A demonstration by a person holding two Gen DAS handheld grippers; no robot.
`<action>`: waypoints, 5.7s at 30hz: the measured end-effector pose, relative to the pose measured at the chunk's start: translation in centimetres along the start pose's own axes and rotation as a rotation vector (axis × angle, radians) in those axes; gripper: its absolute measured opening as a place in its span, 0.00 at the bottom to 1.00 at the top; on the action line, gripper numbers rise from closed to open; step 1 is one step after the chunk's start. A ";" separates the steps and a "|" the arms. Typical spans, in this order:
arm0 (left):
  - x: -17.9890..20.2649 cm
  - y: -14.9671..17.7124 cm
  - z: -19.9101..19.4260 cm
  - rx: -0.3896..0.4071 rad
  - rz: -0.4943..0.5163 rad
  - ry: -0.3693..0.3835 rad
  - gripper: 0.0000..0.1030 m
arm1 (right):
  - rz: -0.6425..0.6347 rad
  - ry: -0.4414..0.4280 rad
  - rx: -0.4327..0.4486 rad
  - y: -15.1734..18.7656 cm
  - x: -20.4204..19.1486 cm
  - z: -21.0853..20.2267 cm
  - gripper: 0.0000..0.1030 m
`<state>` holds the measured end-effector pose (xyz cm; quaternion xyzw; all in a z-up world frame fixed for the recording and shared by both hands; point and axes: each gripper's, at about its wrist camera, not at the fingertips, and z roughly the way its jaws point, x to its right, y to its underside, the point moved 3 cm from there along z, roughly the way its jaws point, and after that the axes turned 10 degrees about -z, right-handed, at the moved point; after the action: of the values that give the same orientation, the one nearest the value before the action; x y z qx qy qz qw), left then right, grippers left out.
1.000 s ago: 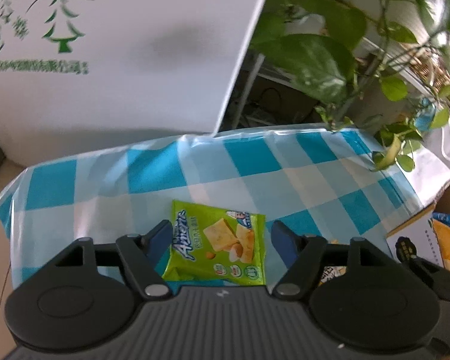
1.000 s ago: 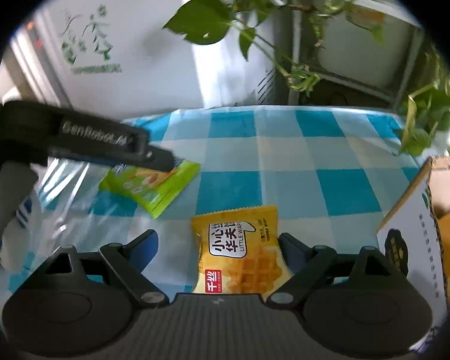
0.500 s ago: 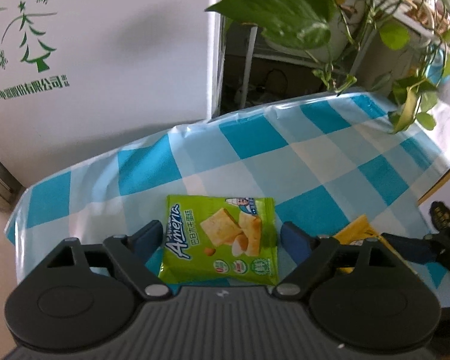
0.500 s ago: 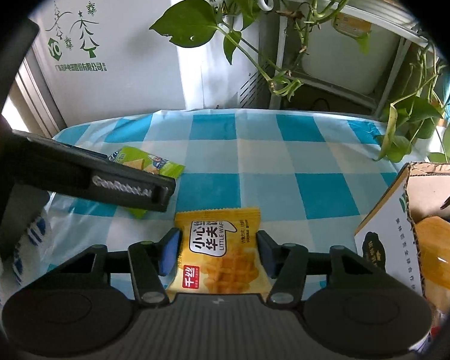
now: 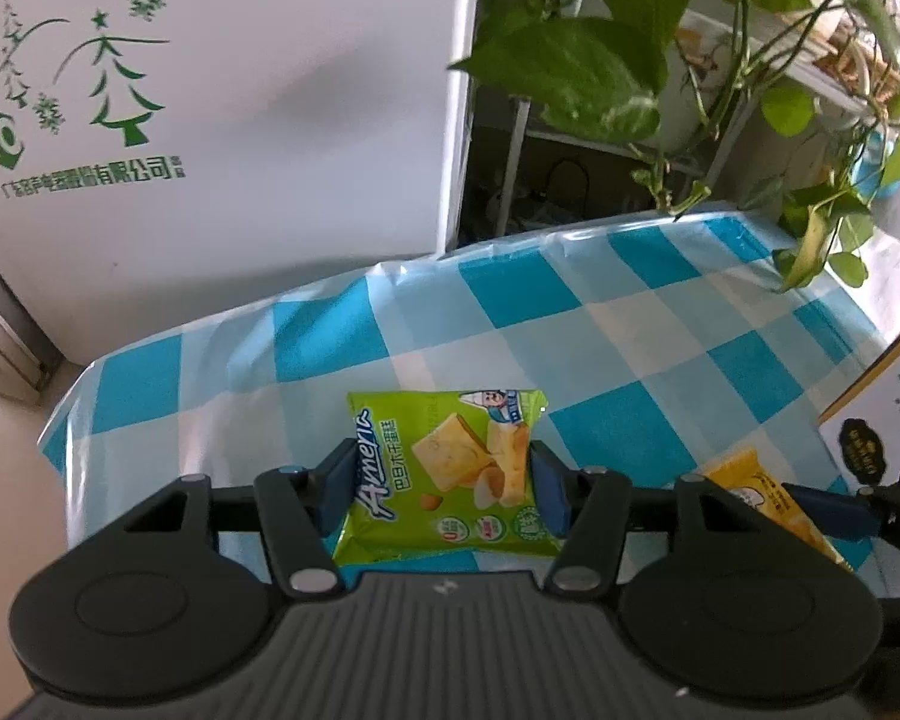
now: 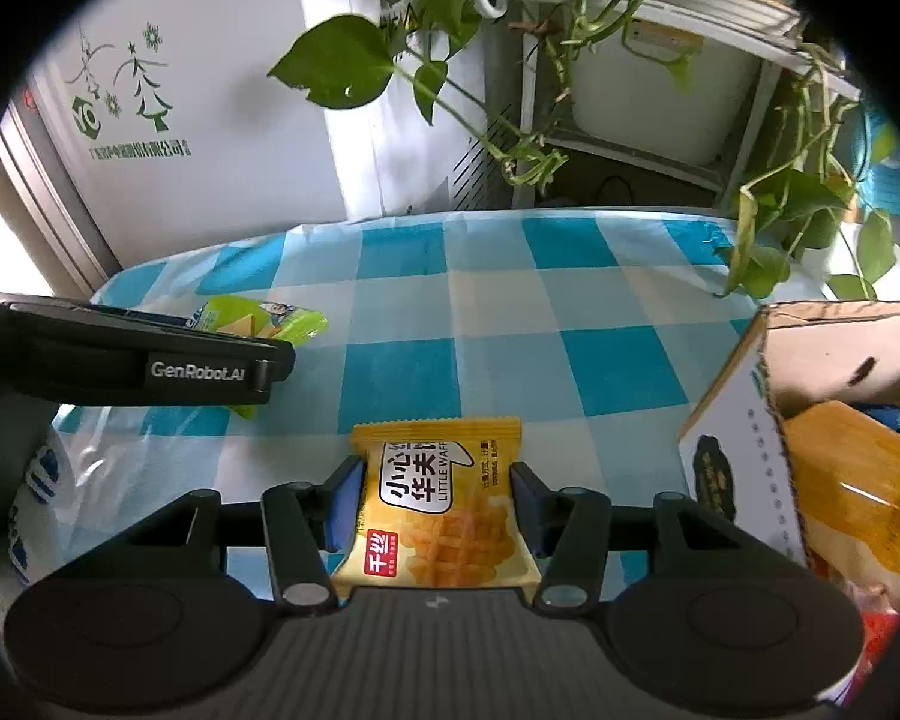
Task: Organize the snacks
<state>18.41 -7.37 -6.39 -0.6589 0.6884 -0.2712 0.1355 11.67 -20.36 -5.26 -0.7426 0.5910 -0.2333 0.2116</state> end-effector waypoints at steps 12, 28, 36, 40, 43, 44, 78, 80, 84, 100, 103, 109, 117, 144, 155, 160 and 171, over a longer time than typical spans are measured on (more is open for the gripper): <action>0.5 1.8 -4.4 0.036 -0.013 0.019 0.57 | -0.002 -0.027 0.047 0.9 0.0 -5.8 0.57; 0.4 6.6 -8.4 0.049 -0.067 0.032 0.57 | 0.070 -0.049 0.122 3.7 1.4 -11.6 0.57; 0.6 8.7 -9.1 0.054 -0.059 0.027 0.57 | 0.088 -0.041 0.122 4.2 2.5 -11.8 0.57; 0.7 9.7 -9.4 0.054 -0.062 0.029 0.57 | 0.093 -0.044 0.124 4.3 2.8 -12.0 0.57; 0.9 10.6 -9.9 0.064 -0.051 0.036 0.57 | 0.088 -0.033 0.122 4.5 3.1 -12.1 0.57; 0.9 11.0 -10.1 0.067 -0.049 0.039 0.57 | 0.088 -0.032 0.124 4.5 3.2 -12.2 0.57; 9.9 12.2 -16.9 0.181 -0.040 0.197 0.57 | 0.182 0.003 0.321 5.9 10.9 -20.9 0.57; 11.6 12.0 -17.2 0.181 -0.023 0.230 0.57 | 0.216 0.016 0.337 6.4 12.4 -21.8 0.57; 15.3 12.0 -17.4 0.175 0.022 0.288 0.57 | 0.272 0.049 0.354 7.6 14.9 -22.7 0.57; 24.8 13.6 -16.3 0.133 0.149 0.382 0.57 | 0.441 0.102 0.345 10.3 19.2 -23.1 0.57; 25.7 13.8 -15.9 0.124 0.161 0.384 0.57 | 0.458 0.102 0.346 10.6 19.7 -23.2 0.57; 27.4 14.2 -15.1 0.103 0.203 0.364 0.62 | 0.490 0.099 0.323 10.9 20.2 -22.6 0.57; 27.6 14.2 -15.9 0.120 0.234 0.305 0.87 | 0.553 0.099 0.321 11.3 21.1 -22.3 0.75; 21.3 13.5 -17.0 0.053 0.048 0.037 0.97 | 0.411 0.241 0.163 11.9 19.2 -22.0 0.96; 20.8 13.1 -17.2 0.057 0.024 -0.057 0.98 | 0.324 0.241 0.093 13.2 17.5 -22.0 1.00; 20.9 12.9 -17.2 0.056 0.026 -0.092 0.99 | 0.300 0.237 0.059 13.3 17.3 -21.5 1.00; 21.1 12.9 -17.3 0.064 0.052 -0.128 0.99 | 0.273 0.247 0.050 13.2 17.2 -21.3 1.00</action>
<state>-3.78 -24.86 4.22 -0.6521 0.6862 -0.2468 0.2073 -8.05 -40.79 5.67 -0.6159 0.7018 -0.3062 0.1854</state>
